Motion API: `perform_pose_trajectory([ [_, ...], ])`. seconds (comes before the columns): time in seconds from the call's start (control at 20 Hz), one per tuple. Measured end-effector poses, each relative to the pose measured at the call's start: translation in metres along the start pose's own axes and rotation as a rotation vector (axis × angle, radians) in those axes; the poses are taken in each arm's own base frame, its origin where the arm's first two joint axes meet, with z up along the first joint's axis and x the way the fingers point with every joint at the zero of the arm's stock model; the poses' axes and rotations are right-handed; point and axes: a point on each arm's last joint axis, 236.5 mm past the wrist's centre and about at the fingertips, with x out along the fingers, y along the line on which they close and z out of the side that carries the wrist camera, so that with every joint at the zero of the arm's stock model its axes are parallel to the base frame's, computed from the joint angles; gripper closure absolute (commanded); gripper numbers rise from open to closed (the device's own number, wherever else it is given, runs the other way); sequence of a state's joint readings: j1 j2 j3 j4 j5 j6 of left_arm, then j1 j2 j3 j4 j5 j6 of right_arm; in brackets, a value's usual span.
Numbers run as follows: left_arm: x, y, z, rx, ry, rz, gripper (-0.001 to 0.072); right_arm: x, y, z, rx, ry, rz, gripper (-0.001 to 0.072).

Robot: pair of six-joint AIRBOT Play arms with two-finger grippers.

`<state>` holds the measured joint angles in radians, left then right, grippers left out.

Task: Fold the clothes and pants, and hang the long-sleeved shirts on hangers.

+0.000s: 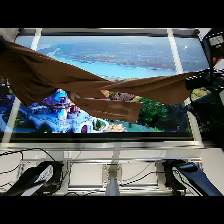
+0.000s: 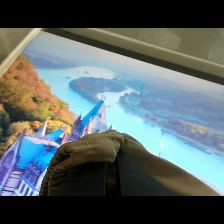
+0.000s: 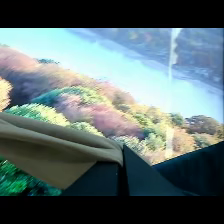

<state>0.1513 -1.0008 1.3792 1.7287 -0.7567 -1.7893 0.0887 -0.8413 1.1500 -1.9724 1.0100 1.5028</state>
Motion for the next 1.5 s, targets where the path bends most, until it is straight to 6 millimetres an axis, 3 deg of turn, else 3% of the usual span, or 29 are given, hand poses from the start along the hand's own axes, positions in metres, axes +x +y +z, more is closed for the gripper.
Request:
perform_pose_trajectory([
  [0.3,0.002,0.022,-0.018,0.072,0.076,0.091,0.0664,0.005,-0.061,0.008,0.089,-0.083,-0.134,0.0701],
  [0.45,0.001,0.033,-0.028,0.093,0.121,0.131,0.0664,0.006,-0.075,0.013,0.104,-0.117,-0.164,0.0701],
  [0.55,0.003,0.036,-0.034,0.099,0.145,0.145,0.0664,0.014,-0.071,0.014,0.129,-0.122,-0.139,0.0701],
  [0.6,0.004,0.037,-0.037,0.1,0.16,0.149,0.0664,0.022,-0.063,0.012,0.15,-0.11,-0.11,0.07],
  [0.7,0.009,0.041,-0.047,0.104,0.199,0.163,0.0664,0.045,-0.038,-0.011,0.197,-0.02,-0.024,0.07],
  [0.9,0.026,0.049,-0.074,0.114,0.294,0.193,0.0664,0.077,0.025,-0.098,0.187,0.245,0.136,0.07],
  [1.05,0.039,0.054,-0.105,0.126,0.388,0.209,0.0664,0.07,0.068,-0.161,0.179,0.409,0.247,0.07],
  [1.3,0.048,0.064,-0.181,0.169,0.573,0.226,0.0664,0.033,0.131,-0.232,0.214,0.566,0.432,0.07],
  [1.35,0.048,0.066,-0.193,0.176,0.6,0.227,0.0664,0.027,0.138,-0.24,0.218,0.588,0.456,0.0665],
  [1.45,0.048,0.067,-0.209,0.187,0.634,0.228,0.0664,0.017,0.147,-0.251,0.223,0.623,0.492,0.0187],
  [1.5,0.048,0.068,-0.213,0.189,0.641,0.227,0.0663,0.015,0.149,-0.251,0.224,0.622,0.497,0.0153],
])
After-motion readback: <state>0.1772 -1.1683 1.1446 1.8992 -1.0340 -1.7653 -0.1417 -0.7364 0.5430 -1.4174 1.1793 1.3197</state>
